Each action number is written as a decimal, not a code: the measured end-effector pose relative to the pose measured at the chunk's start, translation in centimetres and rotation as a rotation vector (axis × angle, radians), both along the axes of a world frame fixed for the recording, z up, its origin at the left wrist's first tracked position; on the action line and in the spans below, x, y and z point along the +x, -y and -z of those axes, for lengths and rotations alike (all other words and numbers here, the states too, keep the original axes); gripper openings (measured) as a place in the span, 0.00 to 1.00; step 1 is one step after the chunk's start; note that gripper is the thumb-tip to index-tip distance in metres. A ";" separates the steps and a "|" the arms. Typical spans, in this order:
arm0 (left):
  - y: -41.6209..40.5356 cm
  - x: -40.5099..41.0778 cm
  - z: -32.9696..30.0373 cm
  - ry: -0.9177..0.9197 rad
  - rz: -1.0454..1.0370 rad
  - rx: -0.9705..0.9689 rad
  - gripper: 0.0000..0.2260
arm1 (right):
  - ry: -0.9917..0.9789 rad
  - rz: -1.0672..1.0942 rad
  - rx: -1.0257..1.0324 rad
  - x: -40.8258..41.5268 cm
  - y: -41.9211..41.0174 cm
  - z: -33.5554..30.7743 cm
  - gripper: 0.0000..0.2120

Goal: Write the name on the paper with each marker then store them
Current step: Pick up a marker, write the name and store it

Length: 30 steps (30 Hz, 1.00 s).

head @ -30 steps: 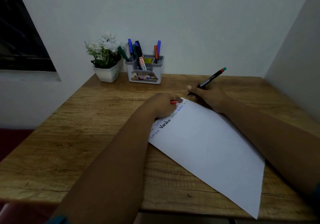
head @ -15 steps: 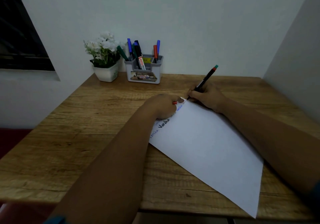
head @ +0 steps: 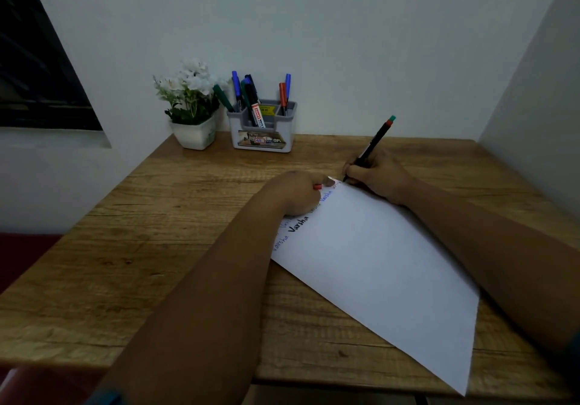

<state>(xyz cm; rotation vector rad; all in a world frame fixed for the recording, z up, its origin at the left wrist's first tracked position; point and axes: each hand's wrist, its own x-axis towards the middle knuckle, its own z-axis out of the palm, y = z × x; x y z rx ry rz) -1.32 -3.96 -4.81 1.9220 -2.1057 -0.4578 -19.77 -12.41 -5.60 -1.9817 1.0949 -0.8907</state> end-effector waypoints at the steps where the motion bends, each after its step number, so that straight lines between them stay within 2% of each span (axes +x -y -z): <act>1: 0.0 0.0 0.0 0.004 0.000 0.001 0.23 | 0.050 0.034 0.034 0.0 0.0 0.0 0.11; 6: 0.1 0.0 0.0 0.014 0.001 0.004 0.23 | 0.390 0.067 0.178 0.3 -0.1 -0.4 0.03; 12: -0.2 0.0 -0.1 -0.070 -0.010 -0.012 0.16 | 0.302 0.071 -0.044 0.3 -1.8 -2.5 0.06; 15: -0.5 -0.1 -0.3 -0.236 -0.070 -0.024 0.18 | 0.323 0.025 -0.014 0.1 -3.2 -5.0 0.06; 18: -0.5 -0.2 -0.6 -0.429 -0.127 -0.171 0.10 | 0.619 -0.005 0.240 0.9 -4.8 -6.9 0.11; 21: -0.7 -0.9 -1.3 -0.817 -0.160 -0.318 0.07 | 0.821 0.098 0.431 2.1 -6.2 -6.8 0.15; 23: -1.1 -1.3 -1.7 -1.072 -0.151 -0.361 0.06 | 0.790 0.177 0.362 2.6 -6.7 -5.6 0.11; 25: -1.5 -1.2 -1.9 -1.162 -0.132 -0.368 0.06 | 0.762 0.190 0.311 2.5 -6.9 -4.6 0.08; 30: -1.9 -1.2 -1.8 -1.223 -0.124 -0.335 0.09 | 0.799 0.008 0.339 1.2 -6.0 -3.5 0.08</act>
